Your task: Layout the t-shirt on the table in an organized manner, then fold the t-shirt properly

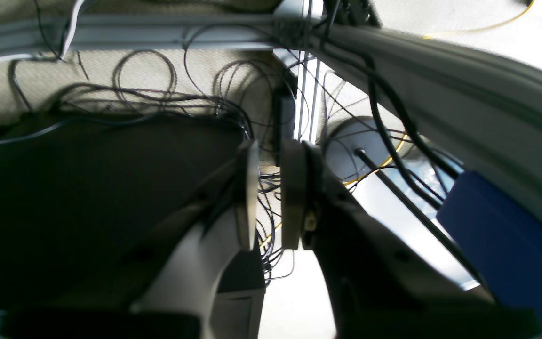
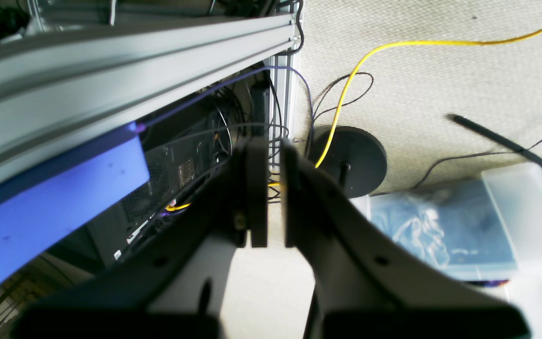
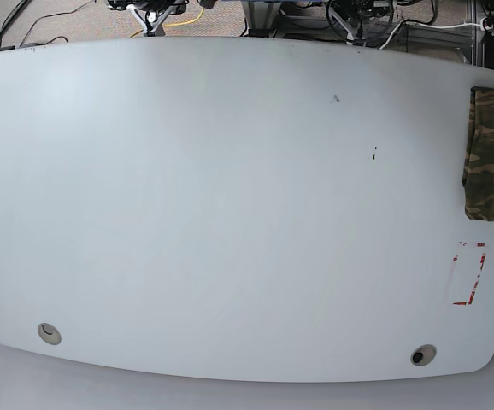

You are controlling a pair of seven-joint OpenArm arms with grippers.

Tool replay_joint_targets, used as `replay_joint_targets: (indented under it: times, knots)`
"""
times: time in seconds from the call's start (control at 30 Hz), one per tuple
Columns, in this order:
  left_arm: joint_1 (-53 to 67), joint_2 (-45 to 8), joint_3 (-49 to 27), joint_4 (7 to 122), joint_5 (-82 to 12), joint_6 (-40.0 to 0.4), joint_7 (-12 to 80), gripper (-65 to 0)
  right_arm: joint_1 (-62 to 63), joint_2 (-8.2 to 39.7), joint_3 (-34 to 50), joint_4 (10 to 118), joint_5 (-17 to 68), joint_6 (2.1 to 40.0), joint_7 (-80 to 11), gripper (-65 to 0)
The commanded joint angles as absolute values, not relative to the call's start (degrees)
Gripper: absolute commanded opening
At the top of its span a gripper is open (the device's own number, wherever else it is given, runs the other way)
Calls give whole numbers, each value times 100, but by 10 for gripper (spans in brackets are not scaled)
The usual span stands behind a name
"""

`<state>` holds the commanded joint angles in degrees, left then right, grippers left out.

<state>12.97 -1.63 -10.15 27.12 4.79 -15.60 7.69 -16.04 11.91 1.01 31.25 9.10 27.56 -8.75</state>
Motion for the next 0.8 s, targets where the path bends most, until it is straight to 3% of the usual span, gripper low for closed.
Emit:
replay_joint_targets:
  times: [0.1,0.23,0.33,0.67,0.8]
  knots:
    - [1147,-171,-1015,2563,479,-1543,769,-576,-1569,1174,84,3037,910,2607,-875,-609]
    - [1130,-180,-1015,2510,479,-1235,760,-575,-1455,1042,-4,2932,734,2510,-875,-609]
    - [1138,-180,-1015,2492,479,-1077,646,-560,-1455,1015,-4,2888,497,2220,-875,-609]
    - [1156,-180,-1015,2475,479,-1051,567,-539,-1349,875,-4,2853,215,1780,-875,-607]
    - [1165,-163,-998,2466,488,-857,567,-539,-1323,866,-13,2809,127,1745,-875,-607]
